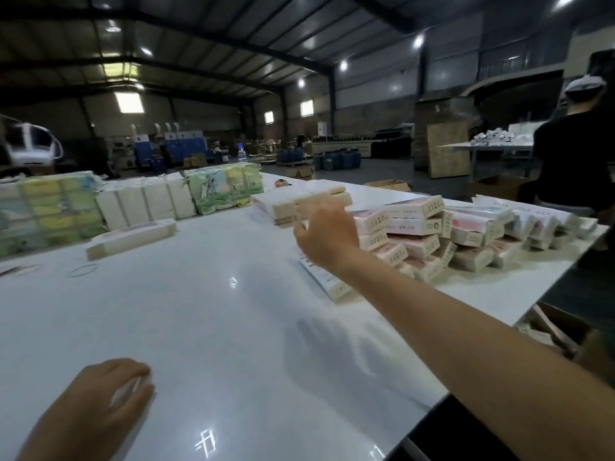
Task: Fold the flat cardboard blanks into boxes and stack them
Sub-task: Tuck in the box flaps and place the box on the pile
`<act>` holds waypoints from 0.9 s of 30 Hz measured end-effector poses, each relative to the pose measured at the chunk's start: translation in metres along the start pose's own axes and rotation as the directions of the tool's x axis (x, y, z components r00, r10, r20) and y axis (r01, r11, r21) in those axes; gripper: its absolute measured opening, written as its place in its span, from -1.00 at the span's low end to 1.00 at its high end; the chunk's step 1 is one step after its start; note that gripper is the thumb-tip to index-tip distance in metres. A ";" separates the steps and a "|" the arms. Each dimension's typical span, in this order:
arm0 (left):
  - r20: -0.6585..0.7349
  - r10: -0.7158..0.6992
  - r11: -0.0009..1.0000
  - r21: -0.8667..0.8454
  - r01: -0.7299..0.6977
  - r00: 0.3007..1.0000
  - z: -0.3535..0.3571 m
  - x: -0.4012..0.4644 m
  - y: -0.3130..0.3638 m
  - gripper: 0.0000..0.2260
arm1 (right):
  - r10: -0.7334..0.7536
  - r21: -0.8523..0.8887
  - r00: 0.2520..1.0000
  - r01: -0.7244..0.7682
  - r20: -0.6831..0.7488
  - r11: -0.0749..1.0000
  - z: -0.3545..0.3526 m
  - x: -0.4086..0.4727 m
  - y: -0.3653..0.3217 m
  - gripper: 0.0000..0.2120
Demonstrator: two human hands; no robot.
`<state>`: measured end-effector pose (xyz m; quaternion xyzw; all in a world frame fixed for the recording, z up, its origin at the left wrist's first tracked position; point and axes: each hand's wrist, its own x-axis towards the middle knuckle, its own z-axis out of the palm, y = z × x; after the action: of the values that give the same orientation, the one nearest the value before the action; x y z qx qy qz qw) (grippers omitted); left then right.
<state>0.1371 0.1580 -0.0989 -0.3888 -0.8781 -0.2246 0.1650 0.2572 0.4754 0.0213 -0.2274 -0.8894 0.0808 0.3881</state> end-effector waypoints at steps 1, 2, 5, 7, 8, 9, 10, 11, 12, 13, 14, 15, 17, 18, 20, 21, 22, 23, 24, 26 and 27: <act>0.004 -0.023 0.999 -0.048 0.023 1.000 -0.005 0.000 0.010 -0.77 | -0.077 0.100 0.994 0.068 0.082 0.993 0.009 -0.012 -0.029 -0.73; -0.032 -0.045 0.998 -0.044 0.044 0.998 -0.009 -0.003 0.019 -0.89 | -0.150 0.183 0.975 0.119 0.167 0.976 0.019 -0.025 -0.057 -0.73; -0.023 -0.098 0.994 -0.040 0.097 0.995 -0.014 -0.012 0.020 -0.90 | -0.293 0.265 0.883 0.203 0.366 0.943 0.058 -0.073 -0.122 -0.71; -0.023 -0.143 0.988 -0.059 0.142 0.989 -0.016 -0.015 0.020 -0.90 | -0.308 0.246 0.824 0.212 0.476 0.946 0.081 -0.101 -0.142 -0.72; -0.039 -0.171 0.982 -0.086 0.167 0.984 -0.018 -0.016 0.020 -0.90 | -0.323 0.217 0.798 0.244 0.509 0.945 0.090 -0.111 -0.147 -0.75; -0.071 -0.189 0.976 -0.123 0.180 0.979 -0.019 -0.016 0.020 -0.89 | -0.346 0.180 0.779 0.296 0.522 0.938 0.097 -0.118 -0.150 -0.77; -0.088 -0.204 0.972 -0.138 0.191 0.975 -0.019 -0.016 0.018 -0.88 | -0.366 0.149 0.770 0.341 0.522 0.928 0.101 -0.123 -0.150 -0.79; -0.087 -0.210 0.970 -0.140 0.197 0.974 -0.018 -0.016 0.018 -0.86 | -0.380 0.138 0.769 0.363 0.514 0.922 0.104 -0.125 -0.150 -0.80; -0.076 -0.209 0.972 -0.128 0.198 0.975 -0.018 -0.016 0.018 -0.83 | -0.386 0.144 0.774 0.365 0.502 0.920 0.107 -0.125 -0.149 -0.80; -0.059 -0.211 0.972 -0.119 0.203 0.976 -0.017 -0.016 0.019 -0.81 | -0.384 0.160 0.783 0.352 0.490 0.922 0.109 -0.125 -0.147 -0.80; -0.050 -0.218 0.970 -0.123 0.211 0.975 -0.017 -0.014 0.020 -0.79 | -0.376 0.177 0.792 0.332 0.481 0.927 0.110 -0.124 -0.146 -0.79; -0.032 -0.244 0.960 -0.147 0.237 0.969 -0.018 -0.012 0.020 -0.79 | -0.368 0.189 0.798 0.315 0.477 0.930 0.111 -0.123 -0.144 -0.78; 0.002 -0.313 0.933 -0.189 0.308 0.950 -0.026 -0.006 0.014 -0.79 | -0.366 0.202 0.802 0.305 0.472 0.931 0.113 -0.121 -0.142 -0.76; 0.019 -0.352 0.919 -0.182 0.349 0.936 -0.032 -0.002 0.006 -0.80 | -0.370 0.214 0.803 0.303 0.467 0.929 0.114 -0.121 -0.142 -0.75; 0.051 -0.443 0.888 -0.112 0.446 0.895 -0.051 0.006 -0.021 -0.81 | -0.374 0.245 0.811 0.291 0.450 0.925 0.115 -0.123 -0.142 -0.73; 0.048 -0.493 0.868 -0.045 0.495 0.869 -0.062 0.009 -0.038 -0.80 | -0.370 0.253 0.816 0.283 0.443 0.925 0.116 -0.124 -0.142 -0.73; 0.021 -0.545 0.839 0.032 0.544 0.838 -0.074 0.011 -0.058 -0.78 | -0.366 0.254 0.820 0.278 0.439 0.926 0.116 -0.125 -0.142 -0.73; -0.023 -0.602 0.792 0.107 0.600 0.798 -0.085 0.013 -0.077 -0.74 | -0.364 0.249 0.823 0.279 0.435 0.927 0.116 -0.125 -0.141 -0.73; -0.071 -0.658 0.733 0.165 0.660 0.749 -0.095 0.013 -0.098 -0.70 | -0.364 0.242 0.825 0.283 0.431 0.928 0.118 -0.125 -0.141 -0.74; -0.148 -0.749 0.600 0.261 0.756 0.645 -0.112 0.010 -0.134 -0.62 | -0.363 0.231 0.831 0.289 0.422 0.929 0.117 -0.126 -0.141 -0.74; -0.172 -0.783 0.535 0.304 0.788 0.598 -0.117 0.009 -0.150 -0.53 | -0.358 0.225 0.834 0.286 0.420 0.931 0.118 -0.126 -0.142 -0.74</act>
<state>0.0312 0.0131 -0.0354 0.0840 -0.9823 -0.1178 0.1191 0.1982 0.2952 -0.0965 -0.0184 -0.9718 0.1330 0.1938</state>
